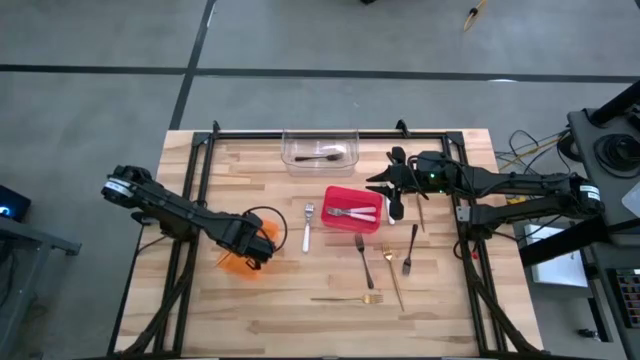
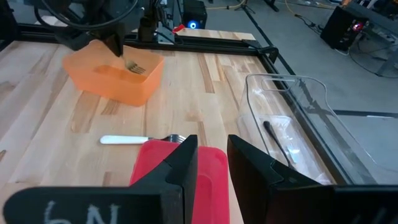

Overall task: Sort silverware by color (type)
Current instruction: Put the gold fork into the orange bin

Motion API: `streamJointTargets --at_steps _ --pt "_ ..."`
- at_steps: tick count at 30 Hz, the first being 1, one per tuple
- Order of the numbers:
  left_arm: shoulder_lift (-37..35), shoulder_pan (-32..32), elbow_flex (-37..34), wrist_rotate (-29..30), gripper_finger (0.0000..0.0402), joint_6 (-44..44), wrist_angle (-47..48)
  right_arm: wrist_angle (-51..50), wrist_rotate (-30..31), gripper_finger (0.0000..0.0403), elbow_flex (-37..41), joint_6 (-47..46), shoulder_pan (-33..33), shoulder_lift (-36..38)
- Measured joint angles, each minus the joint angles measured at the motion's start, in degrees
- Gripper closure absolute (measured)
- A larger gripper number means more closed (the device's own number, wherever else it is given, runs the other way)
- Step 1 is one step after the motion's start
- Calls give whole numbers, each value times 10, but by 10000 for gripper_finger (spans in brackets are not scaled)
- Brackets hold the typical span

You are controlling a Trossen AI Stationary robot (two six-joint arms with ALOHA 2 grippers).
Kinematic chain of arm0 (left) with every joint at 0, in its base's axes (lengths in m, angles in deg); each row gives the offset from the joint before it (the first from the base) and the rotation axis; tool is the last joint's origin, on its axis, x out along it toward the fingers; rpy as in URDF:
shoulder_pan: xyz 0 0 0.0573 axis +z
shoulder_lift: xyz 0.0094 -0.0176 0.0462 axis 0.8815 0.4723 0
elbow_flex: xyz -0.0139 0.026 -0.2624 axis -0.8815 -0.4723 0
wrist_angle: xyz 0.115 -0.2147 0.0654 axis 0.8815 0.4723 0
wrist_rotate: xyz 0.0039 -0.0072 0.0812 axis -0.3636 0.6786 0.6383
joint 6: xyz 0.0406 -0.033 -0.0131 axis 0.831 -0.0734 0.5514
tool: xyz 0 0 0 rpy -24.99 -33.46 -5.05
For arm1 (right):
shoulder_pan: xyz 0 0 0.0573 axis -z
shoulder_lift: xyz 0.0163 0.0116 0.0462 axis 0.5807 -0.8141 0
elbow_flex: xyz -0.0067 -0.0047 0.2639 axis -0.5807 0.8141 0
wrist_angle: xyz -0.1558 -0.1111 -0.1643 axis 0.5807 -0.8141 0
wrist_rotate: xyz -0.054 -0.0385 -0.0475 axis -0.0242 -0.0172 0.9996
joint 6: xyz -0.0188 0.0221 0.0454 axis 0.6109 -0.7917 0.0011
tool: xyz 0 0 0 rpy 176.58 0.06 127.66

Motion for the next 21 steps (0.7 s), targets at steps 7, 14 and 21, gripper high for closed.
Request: streamJointTargets --at_steps 7,14,21 --pt "0 5 -12 0 401 -1 -36 0 0 323 0 0 0 0" --pt "0 13 -37 -1 401 -4 -56 0 0 323 1 0 0 0" --pt "0 14 -39 0 401 -4 -61 0 0 323 1 0 0 0"
